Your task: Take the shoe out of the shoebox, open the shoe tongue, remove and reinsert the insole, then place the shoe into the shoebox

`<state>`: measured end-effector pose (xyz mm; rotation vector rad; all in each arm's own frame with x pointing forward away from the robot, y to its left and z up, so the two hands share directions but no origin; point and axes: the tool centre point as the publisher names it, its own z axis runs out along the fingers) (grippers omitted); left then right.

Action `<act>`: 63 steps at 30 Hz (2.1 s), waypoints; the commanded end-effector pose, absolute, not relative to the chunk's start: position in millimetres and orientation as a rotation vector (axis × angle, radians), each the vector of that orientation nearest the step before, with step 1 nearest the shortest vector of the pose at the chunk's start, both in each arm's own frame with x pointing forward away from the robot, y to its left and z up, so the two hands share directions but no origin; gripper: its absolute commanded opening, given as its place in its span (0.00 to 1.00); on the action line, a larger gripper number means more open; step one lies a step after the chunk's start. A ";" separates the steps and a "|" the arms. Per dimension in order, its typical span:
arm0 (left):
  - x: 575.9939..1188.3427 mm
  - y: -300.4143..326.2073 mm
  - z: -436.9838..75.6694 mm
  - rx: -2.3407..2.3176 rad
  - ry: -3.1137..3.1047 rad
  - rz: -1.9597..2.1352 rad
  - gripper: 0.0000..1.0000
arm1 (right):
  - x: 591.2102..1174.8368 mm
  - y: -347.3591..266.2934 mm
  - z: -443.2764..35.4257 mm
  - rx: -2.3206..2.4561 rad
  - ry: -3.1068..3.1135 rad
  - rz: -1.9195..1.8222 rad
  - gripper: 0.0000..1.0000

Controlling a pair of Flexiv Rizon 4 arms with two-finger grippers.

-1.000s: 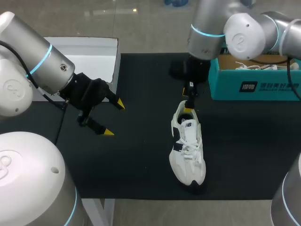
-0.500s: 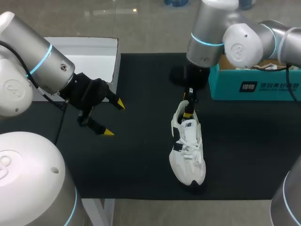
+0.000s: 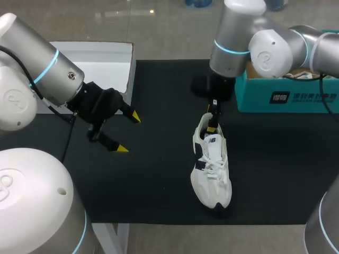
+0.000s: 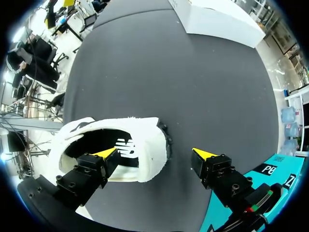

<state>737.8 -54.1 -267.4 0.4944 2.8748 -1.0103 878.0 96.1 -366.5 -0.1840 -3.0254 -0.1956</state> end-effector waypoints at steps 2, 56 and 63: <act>738.0 -54.9 -268.0 0.495 2.877 -1.005 1.00 | 880.7 97.0 -368.0 -0.186 -3.029 -0.182 0.96; 738.0 -54.9 -268.0 0.495 2.877 -1.005 1.00 | 867.3 23.6 -121.9 -0.374 -3.303 -0.081 0.00; 738.0 -54.9 -268.0 0.495 2.877 -1.005 1.00 | 867.3 23.6 -121.9 -0.374 -3.303 -0.081 0.00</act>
